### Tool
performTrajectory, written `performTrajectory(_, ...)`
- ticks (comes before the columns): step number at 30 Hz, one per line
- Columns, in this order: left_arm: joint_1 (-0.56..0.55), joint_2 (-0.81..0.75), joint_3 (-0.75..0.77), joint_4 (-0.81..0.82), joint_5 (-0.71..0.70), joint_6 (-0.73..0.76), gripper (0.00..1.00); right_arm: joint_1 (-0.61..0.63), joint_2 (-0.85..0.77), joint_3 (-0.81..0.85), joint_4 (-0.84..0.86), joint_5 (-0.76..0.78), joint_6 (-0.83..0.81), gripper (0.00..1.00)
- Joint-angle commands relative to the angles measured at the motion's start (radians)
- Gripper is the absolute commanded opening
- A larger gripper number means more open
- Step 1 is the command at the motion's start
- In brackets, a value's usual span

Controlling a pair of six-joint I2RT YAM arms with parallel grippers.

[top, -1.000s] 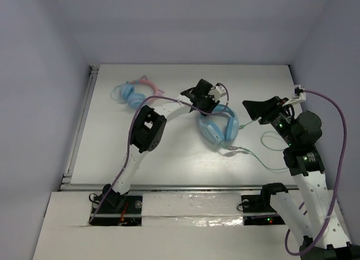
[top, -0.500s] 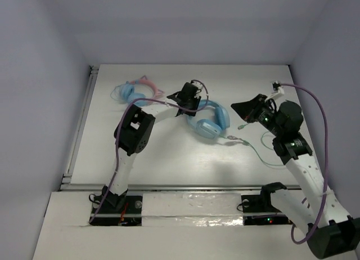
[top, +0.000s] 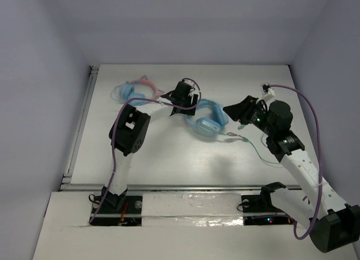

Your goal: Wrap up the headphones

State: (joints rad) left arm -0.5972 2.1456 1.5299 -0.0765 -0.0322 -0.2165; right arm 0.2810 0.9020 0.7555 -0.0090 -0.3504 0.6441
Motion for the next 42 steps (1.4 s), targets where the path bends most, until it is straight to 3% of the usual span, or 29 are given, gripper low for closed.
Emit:
performTrajectory(1, -0.015, 0.005, 0.033, -0.014, 0.028, 0.006, 0.64, 0.012, -0.02, -0.004, 0.083, 0.007, -0.006, 0.5)
performTrajectory(8, -0.036, 0.068, 0.088, -0.037, 0.014, 0.022, 0.52, 0.012, -0.018, -0.018, 0.119, -0.013, 0.009, 0.41)
performTrajectory(13, -0.036, 0.063, 0.095, -0.016, 0.026, 0.025, 0.0, 0.012, -0.018, -0.024, 0.133, -0.055, 0.012, 0.27)
performTrajectory(18, 0.016, -0.068, 0.018, 0.053, 0.15, -0.009, 0.0, 0.012, -0.009, -0.03, 0.135, -0.05, -0.004, 0.16)
performTrajectory(23, 0.076, -0.278, -0.04, 0.101, 0.238, -0.087, 0.0, 0.012, 0.003, -0.009, 0.168, -0.165, 0.0, 0.14)
performTrajectory(26, 0.109, -0.386, -0.083, 0.126, 0.305, -0.144, 0.0, 0.012, -0.024, 0.013, 0.17, -0.191, -0.007, 0.3)
performTrajectory(27, 0.119, -0.41, -0.1, 0.126, 0.32, -0.156, 0.0, 0.012, -0.034, 0.018, 0.161, -0.184, -0.017, 0.52)
performTrajectory(30, 0.151, -0.502, -0.122, 0.104, 0.398, -0.214, 0.0, 0.012, -0.077, 0.021, 0.165, -0.171, -0.044, 0.85)
performTrajectory(31, 0.151, -0.527, -0.129, 0.084, 0.403, -0.23, 0.0, 0.012, -0.084, 0.007, 0.181, -0.174, -0.052, 0.89)
performTrajectory(37, 0.189, -0.708, -0.113, -0.107, 0.368, -0.198, 0.0, 0.012, -0.071, -0.007, 0.265, -0.235, -0.095, 0.94)
performTrajectory(42, 0.258, -0.754, -0.006, -0.262, 0.445, -0.147, 0.0, 0.012, -0.051, -0.047, 0.32, -0.334, -0.104, 0.88)
